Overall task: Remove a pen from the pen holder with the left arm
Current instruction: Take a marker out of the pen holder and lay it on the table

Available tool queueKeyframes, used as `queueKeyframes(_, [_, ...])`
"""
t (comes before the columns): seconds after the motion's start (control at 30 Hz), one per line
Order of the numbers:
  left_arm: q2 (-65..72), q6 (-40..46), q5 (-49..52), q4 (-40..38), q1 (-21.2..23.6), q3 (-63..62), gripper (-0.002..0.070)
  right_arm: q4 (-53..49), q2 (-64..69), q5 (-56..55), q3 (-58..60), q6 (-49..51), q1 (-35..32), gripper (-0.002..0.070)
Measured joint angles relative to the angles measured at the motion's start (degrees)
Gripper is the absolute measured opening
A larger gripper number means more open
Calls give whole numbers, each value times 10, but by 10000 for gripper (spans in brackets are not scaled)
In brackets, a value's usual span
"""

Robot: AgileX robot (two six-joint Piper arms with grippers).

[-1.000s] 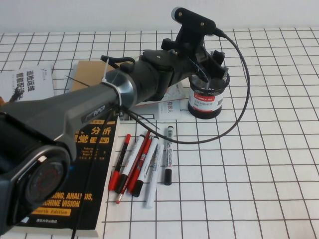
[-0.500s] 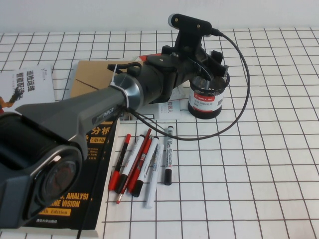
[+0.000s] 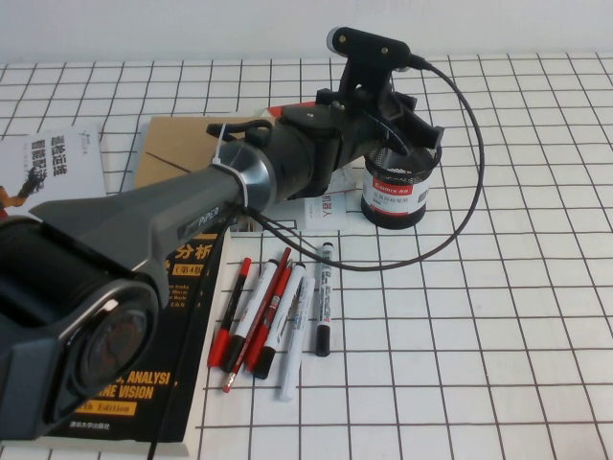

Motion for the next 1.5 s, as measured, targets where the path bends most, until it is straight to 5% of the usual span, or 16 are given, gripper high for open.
queueKeyframes(0.5, [-69,5,4,0,0,-3,57,0,0,0,0,0,0,-17])
queueKeyframes(0.87, [-201,94,62,41,-10,5,57,0,0,0,0,0,0,-16])
queueKeyframes(1.5, [-330,136,-72,73,-33,273,57,0,0,0,0,0,0,-17])
